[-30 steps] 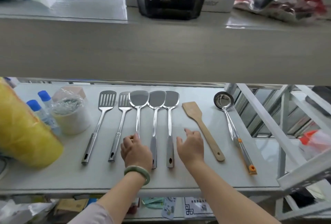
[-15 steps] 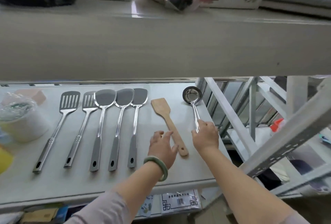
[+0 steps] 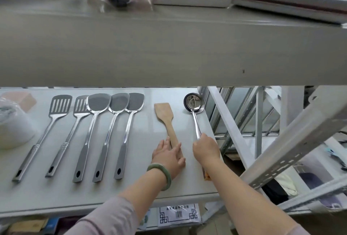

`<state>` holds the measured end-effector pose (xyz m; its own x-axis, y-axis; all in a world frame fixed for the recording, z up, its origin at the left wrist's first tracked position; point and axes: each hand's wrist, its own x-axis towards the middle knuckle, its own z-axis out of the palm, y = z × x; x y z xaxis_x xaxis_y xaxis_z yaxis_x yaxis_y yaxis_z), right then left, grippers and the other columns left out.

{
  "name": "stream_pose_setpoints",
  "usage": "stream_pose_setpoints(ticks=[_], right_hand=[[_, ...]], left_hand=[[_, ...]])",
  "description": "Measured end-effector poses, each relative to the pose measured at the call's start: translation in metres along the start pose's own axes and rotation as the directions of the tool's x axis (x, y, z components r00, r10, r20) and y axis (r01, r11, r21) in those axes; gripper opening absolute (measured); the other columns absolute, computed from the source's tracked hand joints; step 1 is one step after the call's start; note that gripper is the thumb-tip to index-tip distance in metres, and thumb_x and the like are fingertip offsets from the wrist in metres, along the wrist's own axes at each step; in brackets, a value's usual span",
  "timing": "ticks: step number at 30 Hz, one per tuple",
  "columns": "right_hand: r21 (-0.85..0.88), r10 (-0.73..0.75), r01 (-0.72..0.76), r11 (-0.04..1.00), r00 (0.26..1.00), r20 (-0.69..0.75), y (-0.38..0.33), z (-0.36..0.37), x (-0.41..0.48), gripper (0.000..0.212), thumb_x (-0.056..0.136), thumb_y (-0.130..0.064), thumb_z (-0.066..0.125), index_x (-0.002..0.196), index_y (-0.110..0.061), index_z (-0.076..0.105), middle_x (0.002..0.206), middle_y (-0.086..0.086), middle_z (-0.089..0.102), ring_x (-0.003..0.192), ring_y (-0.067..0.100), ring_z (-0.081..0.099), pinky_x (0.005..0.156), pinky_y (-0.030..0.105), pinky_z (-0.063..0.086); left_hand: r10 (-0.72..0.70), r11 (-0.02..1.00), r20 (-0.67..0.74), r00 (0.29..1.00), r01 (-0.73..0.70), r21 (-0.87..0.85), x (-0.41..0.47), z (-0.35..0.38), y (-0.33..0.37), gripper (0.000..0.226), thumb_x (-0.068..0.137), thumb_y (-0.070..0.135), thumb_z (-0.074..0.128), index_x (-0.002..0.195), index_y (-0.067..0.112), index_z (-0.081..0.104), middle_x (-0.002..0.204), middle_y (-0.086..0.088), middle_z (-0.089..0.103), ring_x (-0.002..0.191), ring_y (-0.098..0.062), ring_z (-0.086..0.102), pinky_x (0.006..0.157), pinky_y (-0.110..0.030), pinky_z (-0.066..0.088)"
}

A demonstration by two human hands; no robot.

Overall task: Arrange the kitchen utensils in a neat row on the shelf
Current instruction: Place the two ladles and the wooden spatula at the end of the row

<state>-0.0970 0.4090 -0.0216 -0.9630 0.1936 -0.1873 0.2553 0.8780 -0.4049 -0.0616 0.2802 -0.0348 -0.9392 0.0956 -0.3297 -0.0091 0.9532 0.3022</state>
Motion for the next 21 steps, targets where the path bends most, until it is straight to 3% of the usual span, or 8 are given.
stream_pose_setpoints(ticks=[8, 10, 11, 13, 17, 21], right_hand=[[-0.03, -0.088, 0.085, 0.996, 0.992, -0.086, -0.009, -0.002, -0.005, 0.027, 0.093, -0.017, 0.039, 0.112, -0.001, 0.051, 0.113, 0.017, 0.06, 0.104, 0.032, 0.058, 0.083, 0.035, 0.045], [0.018, -0.113, 0.115, 0.993, 0.989, -0.1, -0.017, -0.003, -0.01, 0.027, 0.092, -0.016, 0.042, 0.113, -0.002, 0.049, 0.111, 0.018, 0.06, 0.105, 0.033, 0.057, 0.084, 0.035, 0.045], [0.033, -0.129, 0.133, 0.991, 0.986, -0.102, -0.022, -0.002, -0.013, 0.028, 0.091, -0.016, 0.042, 0.114, -0.002, 0.049, 0.111, 0.019, 0.06, 0.104, 0.034, 0.057, 0.084, 0.035, 0.045], [0.063, -0.161, 0.168, 0.984, 0.981, -0.107, -0.034, 0.002, -0.018, 0.03, 0.09, -0.015, 0.042, 0.116, -0.003, 0.05, 0.109, 0.018, 0.061, 0.101, 0.034, 0.057, 0.081, 0.036, 0.046], [0.097, -0.192, 0.198, 0.975, 0.979, -0.07, -0.058, 0.018, -0.03, 0.034, 0.088, -0.014, 0.042, 0.119, -0.002, 0.049, 0.113, 0.017, 0.06, 0.102, 0.033, 0.057, 0.083, 0.037, 0.046], [0.069, -0.218, 0.217, 0.974, 0.976, -0.006, -0.08, 0.039, -0.043, 0.032, 0.09, -0.016, 0.041, 0.119, -0.004, 0.047, 0.116, 0.017, 0.059, 0.107, 0.033, 0.055, 0.089, 0.038, 0.045]], left_hand=[[0.107, 0.994, 0.008, 0.994, -0.107, 0.0, 0.012, 0.011, 0.025, 0.06, 0.09, 0.049, 0.036, 0.146, 0.041, 0.013, 0.161, -0.003, 0.004, 0.148, -0.025, -0.001, 0.122, -0.041, 0.005], [0.155, 0.981, -0.027, 0.988, -0.157, -0.112, 0.009, 0.005, 0.031, 0.057, 0.093, 0.034, 0.038, 0.147, 0.027, 0.022, 0.157, -0.003, 0.021, 0.147, -0.021, 0.015, 0.121, -0.036, 0.013], [0.132, 0.953, -0.08, 0.988, -0.149, -0.265, 0.009, 0.002, 0.028, 0.05, 0.094, 0.026, 0.038, 0.143, 0.022, 0.034, 0.15, -0.004, 0.038, 0.141, -0.021, 0.031, 0.118, -0.035, 0.024], [0.005, 0.821, -0.166, 0.986, -0.099, -0.562, 0.005, -0.001, 0.017, 0.037, 0.093, 0.019, 0.04, 0.127, 0.018, 0.053, 0.127, -0.005, 0.062, 0.117, -0.023, 0.057, 0.1, -0.036, 0.044], [-0.14, 0.557, -0.182, 0.973, -0.075, -0.827, -0.01, -0.002, -0.012, 0.029, 0.096, 0.018, 0.042, 0.116, 0.015, 0.062, 0.112, -0.003, 0.068, 0.097, -0.015, 0.06, 0.08, -0.026, 0.048], [-0.275, 0.381, -0.086, 0.958, 0.026, -0.924, -0.017, 0.003, -0.043, 0.03, 0.096, 0.022, 0.044, 0.12, 0.014, 0.061, 0.117, -0.004, 0.066, 0.108, -0.02, 0.06, 0.101, -0.038, 0.047]])
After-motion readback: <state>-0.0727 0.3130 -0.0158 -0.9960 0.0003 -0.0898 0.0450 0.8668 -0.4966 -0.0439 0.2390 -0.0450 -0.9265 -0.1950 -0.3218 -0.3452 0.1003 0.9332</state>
